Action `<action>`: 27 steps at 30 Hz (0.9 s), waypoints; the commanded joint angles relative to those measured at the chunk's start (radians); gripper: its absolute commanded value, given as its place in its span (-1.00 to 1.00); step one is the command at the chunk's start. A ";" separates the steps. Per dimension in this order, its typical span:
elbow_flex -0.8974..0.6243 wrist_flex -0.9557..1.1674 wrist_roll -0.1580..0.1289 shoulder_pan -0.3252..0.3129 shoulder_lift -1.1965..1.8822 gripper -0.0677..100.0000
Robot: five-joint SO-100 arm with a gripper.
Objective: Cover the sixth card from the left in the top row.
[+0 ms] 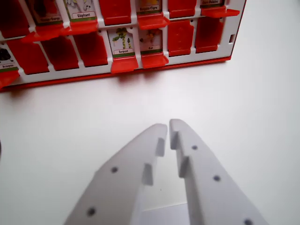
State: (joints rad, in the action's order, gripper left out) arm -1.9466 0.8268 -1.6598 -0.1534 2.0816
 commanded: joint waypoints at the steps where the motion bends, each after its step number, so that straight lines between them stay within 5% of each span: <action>1: 0.153 -0.032 -0.006 0.008 -0.052 -1.00; 17: 0.394 -0.058 -0.002 0.034 -0.345 -1.00; 27: 0.514 -0.075 0.031 0.075 -0.525 -1.00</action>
State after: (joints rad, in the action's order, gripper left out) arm -1.5524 0.7701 -1.6352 -0.0890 1.5570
